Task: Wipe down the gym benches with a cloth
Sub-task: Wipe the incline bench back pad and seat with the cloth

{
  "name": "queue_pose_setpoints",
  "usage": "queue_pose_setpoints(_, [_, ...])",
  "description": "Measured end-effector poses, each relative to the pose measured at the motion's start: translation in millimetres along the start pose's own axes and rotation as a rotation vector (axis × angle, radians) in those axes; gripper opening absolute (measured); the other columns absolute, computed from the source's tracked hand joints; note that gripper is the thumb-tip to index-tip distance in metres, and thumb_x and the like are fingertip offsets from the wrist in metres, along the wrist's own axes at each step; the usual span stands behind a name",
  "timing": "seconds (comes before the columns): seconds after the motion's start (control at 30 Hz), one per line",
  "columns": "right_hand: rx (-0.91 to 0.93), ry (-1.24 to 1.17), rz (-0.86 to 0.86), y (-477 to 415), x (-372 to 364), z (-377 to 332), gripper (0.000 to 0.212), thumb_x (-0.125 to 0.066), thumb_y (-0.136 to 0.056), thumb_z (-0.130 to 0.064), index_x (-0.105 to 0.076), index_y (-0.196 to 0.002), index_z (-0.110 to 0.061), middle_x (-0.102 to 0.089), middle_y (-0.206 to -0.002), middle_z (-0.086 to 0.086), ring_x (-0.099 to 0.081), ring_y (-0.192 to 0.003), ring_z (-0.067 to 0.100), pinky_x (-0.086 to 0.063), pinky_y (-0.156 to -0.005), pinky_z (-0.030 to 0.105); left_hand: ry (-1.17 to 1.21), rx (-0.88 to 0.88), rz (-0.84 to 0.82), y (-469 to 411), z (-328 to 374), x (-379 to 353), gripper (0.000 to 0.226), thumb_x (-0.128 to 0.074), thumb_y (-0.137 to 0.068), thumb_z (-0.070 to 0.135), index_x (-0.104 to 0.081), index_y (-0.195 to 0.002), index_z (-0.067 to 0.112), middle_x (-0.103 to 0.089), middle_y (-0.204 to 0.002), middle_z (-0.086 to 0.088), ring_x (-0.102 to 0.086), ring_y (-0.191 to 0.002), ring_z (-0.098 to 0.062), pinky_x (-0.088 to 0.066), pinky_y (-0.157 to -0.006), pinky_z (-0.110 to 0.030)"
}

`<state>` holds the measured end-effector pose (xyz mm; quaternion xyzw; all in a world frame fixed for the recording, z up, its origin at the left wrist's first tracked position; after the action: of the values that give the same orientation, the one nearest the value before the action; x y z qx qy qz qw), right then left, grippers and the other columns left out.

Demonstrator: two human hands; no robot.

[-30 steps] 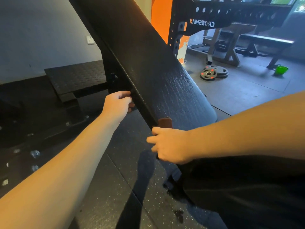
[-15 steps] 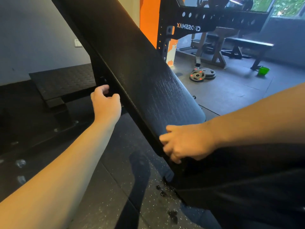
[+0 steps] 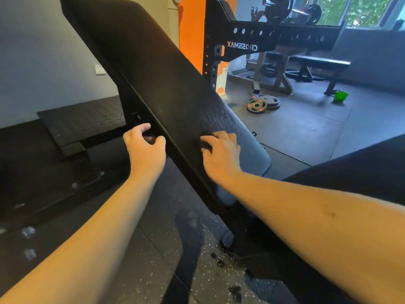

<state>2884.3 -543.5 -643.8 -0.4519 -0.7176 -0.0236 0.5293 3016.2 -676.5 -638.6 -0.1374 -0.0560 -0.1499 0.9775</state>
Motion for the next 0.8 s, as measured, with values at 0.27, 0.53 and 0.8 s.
queue_pose_setpoints(0.27, [-0.051,-0.166,0.155,74.6,-26.4,-20.7,0.033,-0.068,-0.094,-0.010,-0.072,-0.123,-0.026,-0.058,-0.129,-0.005,-0.041,-0.121,0.022,-0.035,-0.100,0.041,0.011,0.008,-0.030,2.3,-11.7,-9.8,0.042,-0.066,-0.095,0.015,-0.053,-0.134,0.023,-0.040,-0.132,0.006,-0.059,-0.111,-0.018,-0.058,-0.093,-0.035])
queue_pose_setpoints(0.53, [0.024,-0.265,0.105,3.2,-27.2,-40.6,0.028,-0.062,-0.097,-0.010,-0.075,-0.115,-0.028,-0.056,-0.127,-0.005,-0.040,-0.120,0.022,-0.041,-0.098,0.044,0.057,0.061,-0.061,-2.8,-19.5,-11.0,0.040,-0.058,-0.096,0.010,-0.060,-0.135,0.020,-0.063,-0.128,0.002,-0.061,-0.118,-0.015,-0.054,-0.102,-0.042])
queue_pose_setpoints(0.8, [0.160,-0.171,0.106,17.6,-25.8,-34.9,0.024,-0.065,-0.095,-0.017,-0.076,-0.114,-0.027,-0.062,-0.124,-0.006,-0.046,-0.112,0.023,-0.045,-0.090,0.048,0.040,0.041,-0.108,-10.9,-30.6,-10.8,0.041,-0.055,-0.095,0.010,-0.066,-0.133,0.023,-0.066,-0.129,0.003,-0.063,-0.119,-0.015,-0.054,-0.103,-0.044])
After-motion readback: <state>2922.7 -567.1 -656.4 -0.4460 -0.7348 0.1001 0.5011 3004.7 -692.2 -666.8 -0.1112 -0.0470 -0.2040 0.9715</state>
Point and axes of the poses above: each hand's wrist, its own y-axis away from the middle knuckle, its own x-axis out of the back of the hand, z = x × y, the point moved 3 cm from there along -y, towards the middle knuckle
